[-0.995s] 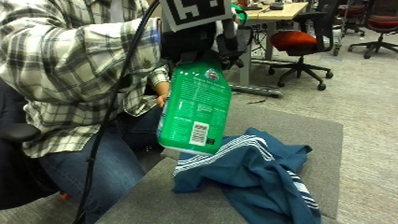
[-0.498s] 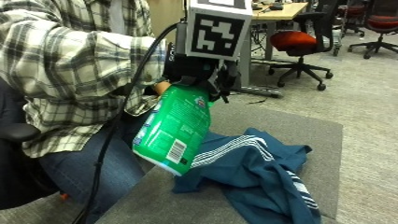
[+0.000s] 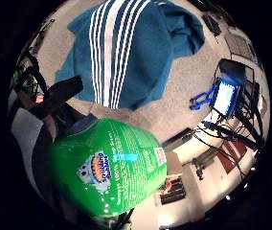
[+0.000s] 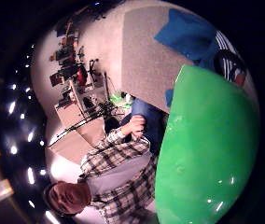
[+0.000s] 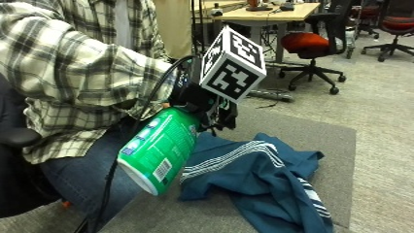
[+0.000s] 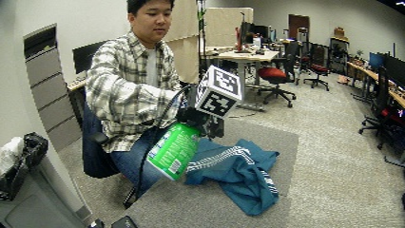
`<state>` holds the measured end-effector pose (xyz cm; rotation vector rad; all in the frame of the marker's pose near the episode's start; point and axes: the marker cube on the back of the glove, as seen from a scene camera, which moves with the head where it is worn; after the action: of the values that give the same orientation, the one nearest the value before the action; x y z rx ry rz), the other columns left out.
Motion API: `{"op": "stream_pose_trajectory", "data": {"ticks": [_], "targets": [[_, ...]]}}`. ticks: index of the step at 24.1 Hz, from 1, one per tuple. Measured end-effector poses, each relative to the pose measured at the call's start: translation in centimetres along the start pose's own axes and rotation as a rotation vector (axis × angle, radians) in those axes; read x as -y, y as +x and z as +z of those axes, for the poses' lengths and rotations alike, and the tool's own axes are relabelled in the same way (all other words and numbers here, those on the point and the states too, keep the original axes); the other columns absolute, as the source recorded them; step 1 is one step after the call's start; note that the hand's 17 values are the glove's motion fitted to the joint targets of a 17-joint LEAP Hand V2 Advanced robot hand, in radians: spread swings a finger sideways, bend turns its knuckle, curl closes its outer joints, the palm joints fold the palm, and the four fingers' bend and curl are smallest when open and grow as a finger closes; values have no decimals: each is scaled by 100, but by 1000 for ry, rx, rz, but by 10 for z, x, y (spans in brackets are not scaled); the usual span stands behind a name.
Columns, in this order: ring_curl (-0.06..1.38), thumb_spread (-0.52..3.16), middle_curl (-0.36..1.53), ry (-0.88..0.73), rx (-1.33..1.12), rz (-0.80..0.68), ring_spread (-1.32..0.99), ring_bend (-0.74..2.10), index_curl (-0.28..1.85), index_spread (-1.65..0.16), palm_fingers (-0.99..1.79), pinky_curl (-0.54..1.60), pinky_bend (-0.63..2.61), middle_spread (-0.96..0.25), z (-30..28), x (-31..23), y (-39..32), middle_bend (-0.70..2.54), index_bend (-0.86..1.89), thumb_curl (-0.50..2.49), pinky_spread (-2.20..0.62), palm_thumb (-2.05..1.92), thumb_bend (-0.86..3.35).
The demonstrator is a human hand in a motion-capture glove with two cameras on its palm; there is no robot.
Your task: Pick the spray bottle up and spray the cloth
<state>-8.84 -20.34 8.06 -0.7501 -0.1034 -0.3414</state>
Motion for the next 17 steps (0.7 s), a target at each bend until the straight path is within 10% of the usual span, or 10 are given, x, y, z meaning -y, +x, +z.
{"op": "stream_pose_trajectory", "data": {"ticks": [17], "targets": [[48,22,54,-93,-58,64,-18,60,62,-19,130,37,45,-12,35,10,5,54,30,84,-13,107,-3]]}}
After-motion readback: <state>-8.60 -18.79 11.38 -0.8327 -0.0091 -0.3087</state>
